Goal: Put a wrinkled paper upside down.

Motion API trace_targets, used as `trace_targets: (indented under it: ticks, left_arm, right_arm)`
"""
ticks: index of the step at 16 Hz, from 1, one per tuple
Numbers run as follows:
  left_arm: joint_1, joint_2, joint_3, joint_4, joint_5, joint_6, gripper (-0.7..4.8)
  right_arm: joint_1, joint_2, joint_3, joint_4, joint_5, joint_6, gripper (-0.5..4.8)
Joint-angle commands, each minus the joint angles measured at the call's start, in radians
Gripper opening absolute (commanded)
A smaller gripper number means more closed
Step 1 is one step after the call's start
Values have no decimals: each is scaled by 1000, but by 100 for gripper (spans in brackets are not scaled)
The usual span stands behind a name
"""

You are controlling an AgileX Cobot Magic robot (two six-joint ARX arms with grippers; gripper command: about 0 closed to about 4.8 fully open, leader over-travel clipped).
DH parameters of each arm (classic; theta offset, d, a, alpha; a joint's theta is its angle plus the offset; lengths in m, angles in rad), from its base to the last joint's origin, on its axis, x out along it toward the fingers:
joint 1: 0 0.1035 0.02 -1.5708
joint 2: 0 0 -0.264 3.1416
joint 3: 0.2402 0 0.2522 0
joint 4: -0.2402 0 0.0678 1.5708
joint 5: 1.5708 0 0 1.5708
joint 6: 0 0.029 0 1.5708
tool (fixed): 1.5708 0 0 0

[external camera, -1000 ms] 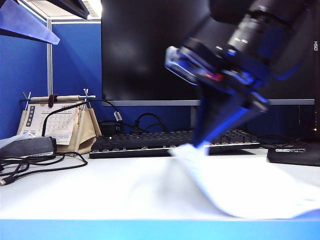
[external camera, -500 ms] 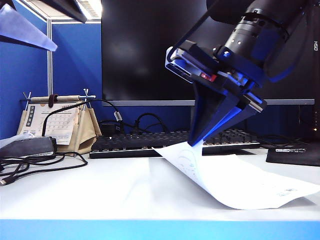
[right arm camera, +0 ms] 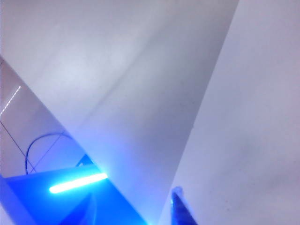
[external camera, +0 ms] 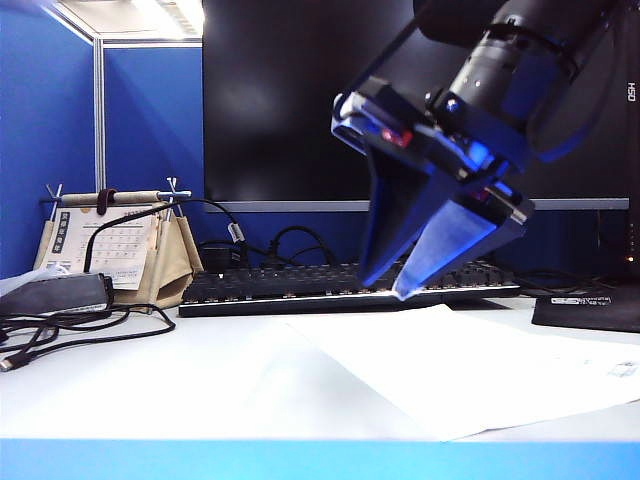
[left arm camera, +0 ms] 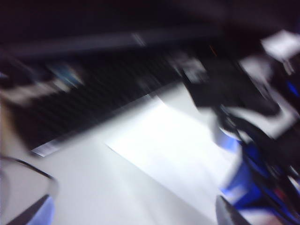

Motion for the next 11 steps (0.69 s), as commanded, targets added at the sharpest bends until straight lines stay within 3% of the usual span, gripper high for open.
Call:
trace_targets:
  ticks: [1, 5, 8, 11]
  left_arm:
    - [0, -147, 5, -23, -138, 8, 466]
    - [0, -361, -2, -154, -294, 84, 466]
    - [0, -376, -72, -152, -312, 82, 466]
    - [0, -377, -225, -100, -343, -65, 466]
  right_arm:
    - [-1, -94, 3, 68, 14, 6, 202]
    - [-44, -370, 3, 119, 199, 8, 199]
    - [-107, -608, -37, 142, 322, 7, 198]
    - [-183, -916, -224, 120, 418, 8, 198]
